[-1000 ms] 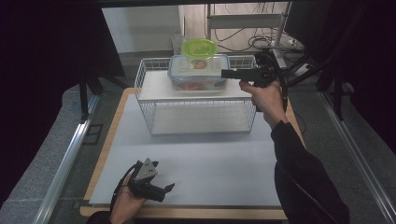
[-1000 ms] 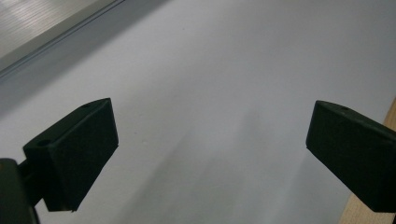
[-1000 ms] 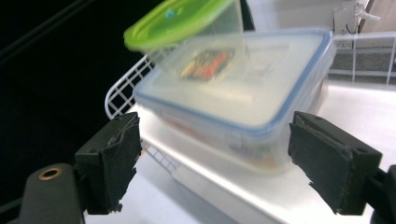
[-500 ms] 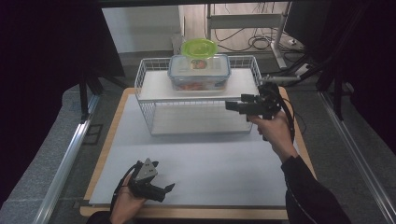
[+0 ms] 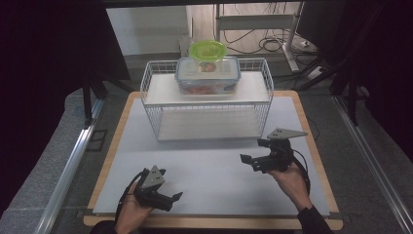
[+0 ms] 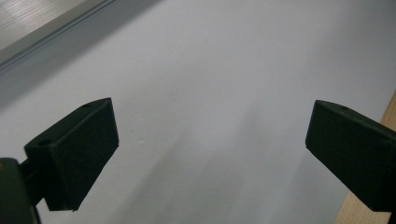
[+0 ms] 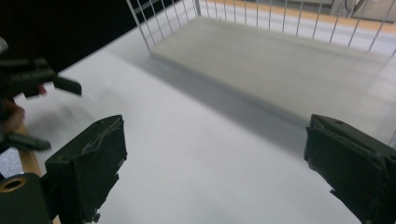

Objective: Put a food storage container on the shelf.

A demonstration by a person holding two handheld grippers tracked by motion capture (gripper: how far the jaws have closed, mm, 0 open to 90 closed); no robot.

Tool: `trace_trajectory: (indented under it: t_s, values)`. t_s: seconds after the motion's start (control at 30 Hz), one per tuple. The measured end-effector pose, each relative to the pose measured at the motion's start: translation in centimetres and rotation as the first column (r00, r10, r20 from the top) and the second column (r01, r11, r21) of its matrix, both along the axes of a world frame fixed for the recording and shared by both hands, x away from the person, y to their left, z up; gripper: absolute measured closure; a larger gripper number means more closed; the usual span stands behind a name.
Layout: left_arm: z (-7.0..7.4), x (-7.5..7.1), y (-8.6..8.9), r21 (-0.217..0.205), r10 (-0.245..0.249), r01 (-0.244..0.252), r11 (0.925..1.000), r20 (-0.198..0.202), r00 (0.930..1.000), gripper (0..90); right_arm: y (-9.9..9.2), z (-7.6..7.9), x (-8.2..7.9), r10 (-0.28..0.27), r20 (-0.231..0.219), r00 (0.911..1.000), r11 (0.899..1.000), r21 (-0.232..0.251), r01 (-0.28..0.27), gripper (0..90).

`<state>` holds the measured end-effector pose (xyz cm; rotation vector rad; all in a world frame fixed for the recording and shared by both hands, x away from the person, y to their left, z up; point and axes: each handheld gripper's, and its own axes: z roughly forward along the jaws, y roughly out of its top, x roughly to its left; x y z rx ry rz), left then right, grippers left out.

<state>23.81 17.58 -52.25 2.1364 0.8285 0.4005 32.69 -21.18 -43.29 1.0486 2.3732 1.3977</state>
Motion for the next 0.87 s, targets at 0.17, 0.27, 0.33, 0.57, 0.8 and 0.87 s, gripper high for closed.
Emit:
trace_trajectory:
  t_s: [0.17, 0.27, 0.33, 0.57, 0.8, 0.87]
  values:
    - [0.0, 0.0, 0.0, 0.004, -0.004, 0.004, 1.0, 0.005, 1.0, 2.4, -0.6, -2.1, -1.2, 0.001, 0.016, 0.9999, 0.999, -0.038, 0.0, 5.0]
    - [-0.1, 0.0, 0.0, 0.003, -0.004, 0.004, 1.0, 0.008, 1.0, 2.3, -0.7, -2.9, -1.7, 0.001, 0.019, 0.9998, 0.999, -0.046, 0.0, 5.0]
    - [-0.1, 0.0, 0.0, 0.003, -0.004, 0.004, 1.0, 0.014, 0.9999, 2.3, -0.8, -3.8, -2.2, 0.003, 0.023, 0.9997, 0.998, -0.065, -0.002, 5.0]
    - [-0.2, 0.0, 0.0, 0.005, -0.006, 0.006, 1.0, 0.013, 0.9999, 2.1, -0.9, -6.8, -3.9, 0.013, -0.007, 0.9999, 0.987, -0.163, -0.014, 4.1]
    - [-0.2, 0.1, 0.1, 0.002, -0.004, 0.004, 1.0, 0.009, 0.9999, 1.9, -0.5, -7.9, -4.4, 0.018, -0.018, 0.9997, 0.973, -0.229, -0.022, 3.5]
    - [-0.2, 0.1, 0.1, 0.001, -0.005, 0.005, 1.0, 0.009, 0.9999, 2.0, -0.5, -7.9, -4.4, 0.018, -0.014, 0.9997, 0.972, -0.233, -0.021, 3.5]
